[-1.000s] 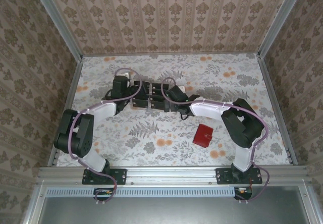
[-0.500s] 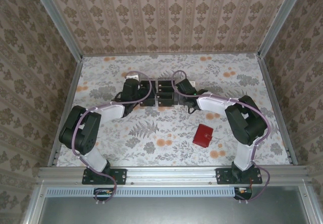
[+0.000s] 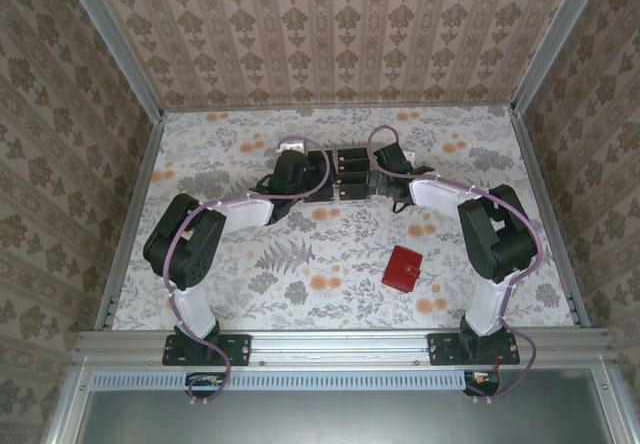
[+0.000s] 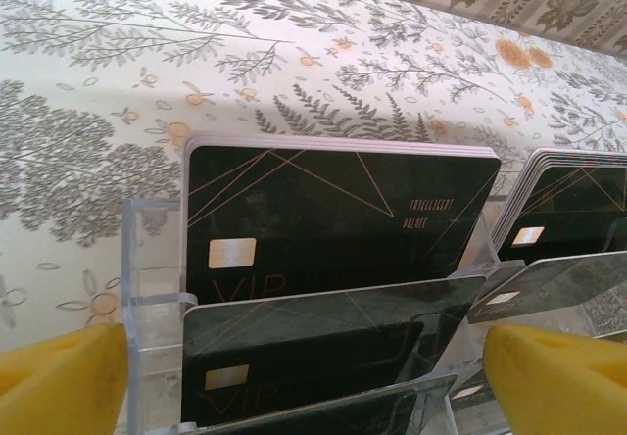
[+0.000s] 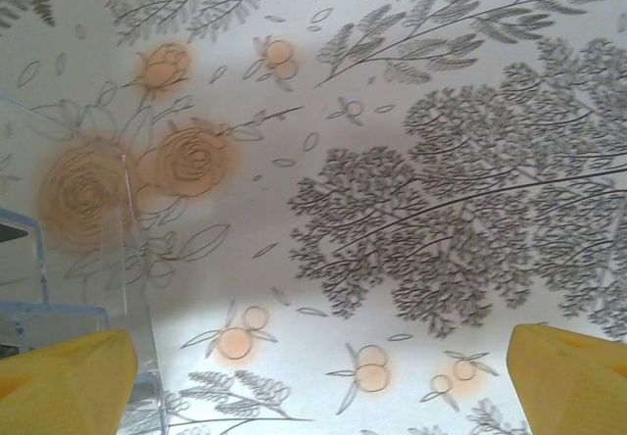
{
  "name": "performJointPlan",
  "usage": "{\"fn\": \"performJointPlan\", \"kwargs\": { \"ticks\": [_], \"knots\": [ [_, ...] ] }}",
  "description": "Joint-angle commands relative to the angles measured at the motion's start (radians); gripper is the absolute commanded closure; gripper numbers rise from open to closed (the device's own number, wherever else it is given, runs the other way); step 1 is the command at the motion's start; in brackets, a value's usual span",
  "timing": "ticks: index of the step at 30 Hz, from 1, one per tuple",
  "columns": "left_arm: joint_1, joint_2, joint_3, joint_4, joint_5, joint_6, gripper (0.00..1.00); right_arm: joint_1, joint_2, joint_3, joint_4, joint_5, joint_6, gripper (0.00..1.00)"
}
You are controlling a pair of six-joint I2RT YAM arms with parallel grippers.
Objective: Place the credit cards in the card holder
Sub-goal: Move the storage box to the top-center of the table.
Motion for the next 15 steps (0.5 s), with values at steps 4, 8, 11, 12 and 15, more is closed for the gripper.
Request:
{"fn": "performJointPlan", "kwargs": {
  "ticks": [4, 8, 11, 12, 15],
  "knots": [
    [-0.055, 0.017, 0.042, 0.013, 0.070, -0.031, 0.00, 0.007, -0.120, -0.037, -0.009, -0.108, -0.027, 0.01],
    [-0.051, -0.009, 0.017, 0.015, 0.043, -0.028, 0.00, 0.006, -0.221, -0.086, -0.018, -0.147, -0.019, 0.00],
    [-0.045, -0.023, 0.008, 0.015, 0.047, -0.028, 0.00, 0.006, -0.287, -0.110, -0.054, -0.161, -0.001, 0.00],
    [-0.042, -0.031, 0.003, 0.015, 0.045, -0.027, 0.00, 0.006, -0.313, -0.123, -0.072, -0.162, 0.009, 0.00],
    [-0.023, -0.054, -0.011, 0.009, 0.046, -0.028, 0.00, 0.006, -0.396, -0.170, -0.132, -0.166, 0.035, 0.01]
  ]
}}
